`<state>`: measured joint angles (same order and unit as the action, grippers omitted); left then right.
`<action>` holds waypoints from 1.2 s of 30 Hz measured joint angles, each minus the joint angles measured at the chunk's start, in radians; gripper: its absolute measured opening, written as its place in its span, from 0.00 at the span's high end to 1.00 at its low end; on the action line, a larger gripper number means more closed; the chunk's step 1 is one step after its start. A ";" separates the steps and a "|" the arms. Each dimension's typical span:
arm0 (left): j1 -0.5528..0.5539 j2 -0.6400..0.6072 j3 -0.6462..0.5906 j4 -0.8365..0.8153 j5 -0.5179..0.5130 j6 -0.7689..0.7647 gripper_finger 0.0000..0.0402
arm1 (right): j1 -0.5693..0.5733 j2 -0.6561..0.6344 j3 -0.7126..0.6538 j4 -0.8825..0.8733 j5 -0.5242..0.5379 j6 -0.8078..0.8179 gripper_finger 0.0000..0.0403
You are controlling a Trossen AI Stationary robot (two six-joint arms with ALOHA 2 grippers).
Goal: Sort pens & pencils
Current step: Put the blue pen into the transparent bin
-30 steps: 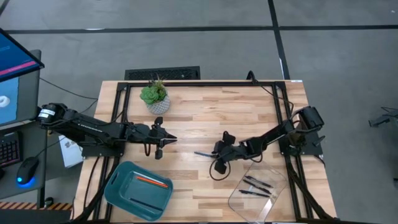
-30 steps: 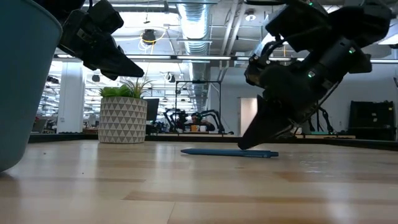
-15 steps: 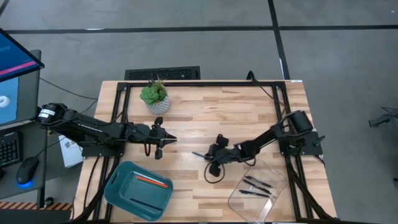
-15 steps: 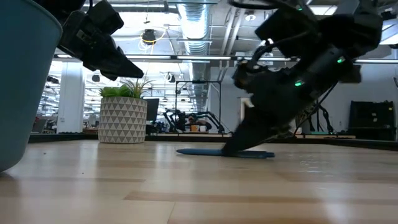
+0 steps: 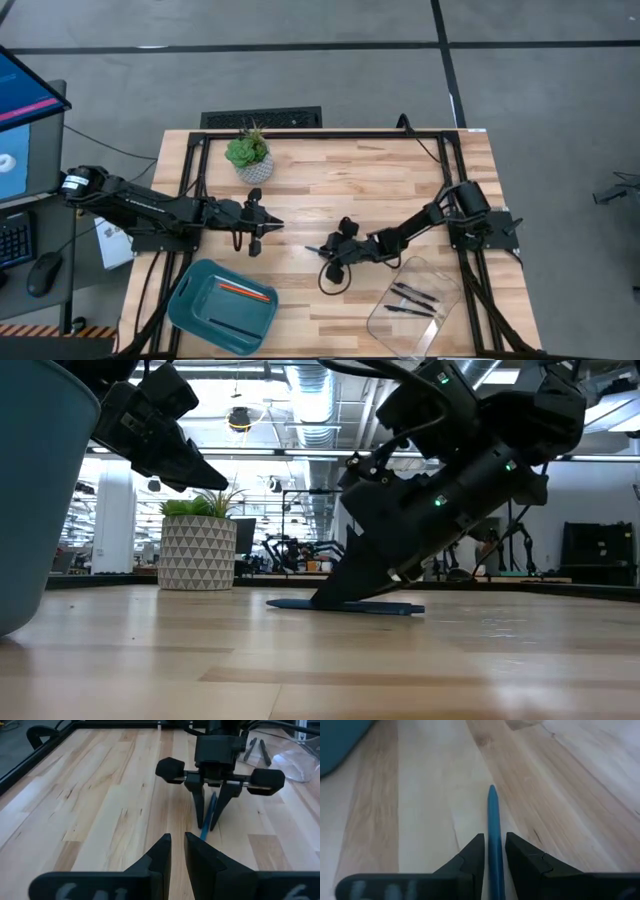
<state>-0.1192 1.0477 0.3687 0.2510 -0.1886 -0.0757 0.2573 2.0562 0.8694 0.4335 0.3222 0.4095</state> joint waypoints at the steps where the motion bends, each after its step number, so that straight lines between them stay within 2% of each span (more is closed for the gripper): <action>1: 0.000 0.000 0.000 0.000 0.000 0.000 0.89 | 0.001 0.007 0.001 0.008 0.010 -0.001 0.73; 9: 0.000 0.000 0.000 0.000 0.000 0.000 0.89 | 0.011 0.033 -0.003 0.070 0.073 -0.024 0.73; 20: 0.000 0.000 0.000 -0.002 0.028 -0.005 0.89 | 0.026 0.046 -0.011 0.093 0.093 -0.013 0.73; 26: 0.000 0.000 0.000 -0.005 0.028 -0.014 0.89 | 0.046 0.063 -0.015 0.113 0.135 0.011 0.73; 28: 0.000 0.000 0.000 -0.009 0.028 -0.014 0.89 | 0.059 0.084 -0.015 0.145 0.181 0.028 0.73; 36: 0.000 -0.001 0.000 -0.009 0.028 -0.015 0.89 | 0.074 0.085 -0.013 0.150 0.180 0.008 0.73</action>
<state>-0.1192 1.0470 0.3687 0.2417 -0.1608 -0.0906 0.3317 2.1410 0.8566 0.5831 0.5026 0.4175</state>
